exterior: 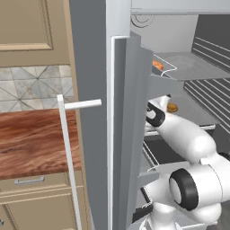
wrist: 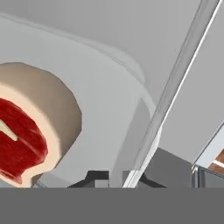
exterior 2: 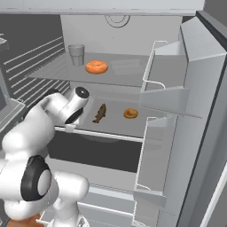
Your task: Place the tupperware on the second highest shelf of the fridge. Make space for the tupperware among the existing items by rearranging them on the shelves if needed. Close the fridge door when finished.
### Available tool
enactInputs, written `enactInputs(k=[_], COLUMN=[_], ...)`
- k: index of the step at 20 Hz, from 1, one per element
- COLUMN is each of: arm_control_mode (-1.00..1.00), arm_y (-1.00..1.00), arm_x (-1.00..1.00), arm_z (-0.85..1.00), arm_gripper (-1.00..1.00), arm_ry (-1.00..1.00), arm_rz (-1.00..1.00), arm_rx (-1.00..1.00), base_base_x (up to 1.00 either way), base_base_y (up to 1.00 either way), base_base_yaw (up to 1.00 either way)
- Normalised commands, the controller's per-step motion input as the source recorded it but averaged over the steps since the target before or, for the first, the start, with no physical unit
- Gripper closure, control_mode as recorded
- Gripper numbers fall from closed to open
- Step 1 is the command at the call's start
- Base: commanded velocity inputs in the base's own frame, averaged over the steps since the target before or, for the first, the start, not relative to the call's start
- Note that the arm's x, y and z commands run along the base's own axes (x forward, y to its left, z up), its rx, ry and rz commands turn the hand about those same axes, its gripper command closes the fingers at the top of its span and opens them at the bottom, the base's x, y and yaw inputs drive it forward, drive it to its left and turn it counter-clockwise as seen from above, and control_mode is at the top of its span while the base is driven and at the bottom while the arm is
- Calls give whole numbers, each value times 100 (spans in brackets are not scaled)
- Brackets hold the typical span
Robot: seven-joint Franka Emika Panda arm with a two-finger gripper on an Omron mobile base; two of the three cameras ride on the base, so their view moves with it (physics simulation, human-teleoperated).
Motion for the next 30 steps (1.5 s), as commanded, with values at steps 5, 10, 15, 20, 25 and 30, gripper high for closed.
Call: enactInputs(k=[5,10,15,20,25,30], arm_control_mode=[-100,-100,-100,-100,-100,-100], arm_y=[0,0,-5,-19,-58,-57], arm_x=[46,43,-54,-87,-88,-100], arm_z=[-7,-10,-14,52,78,76], arm_gripper=[-100,-100,-100,-100,-100,-100], arm_ry=[-5,-9,-44,-16,0,-1], arm_rz=[5,0,0,3,23,32], arm_rx=[0,0,-7,-6,-30,-47], base_base_x=[0,0,0,0,0,0], base_base_y=[0,0,0,0,0,0], base_base_yaw=[0,0,0,0,0,0])
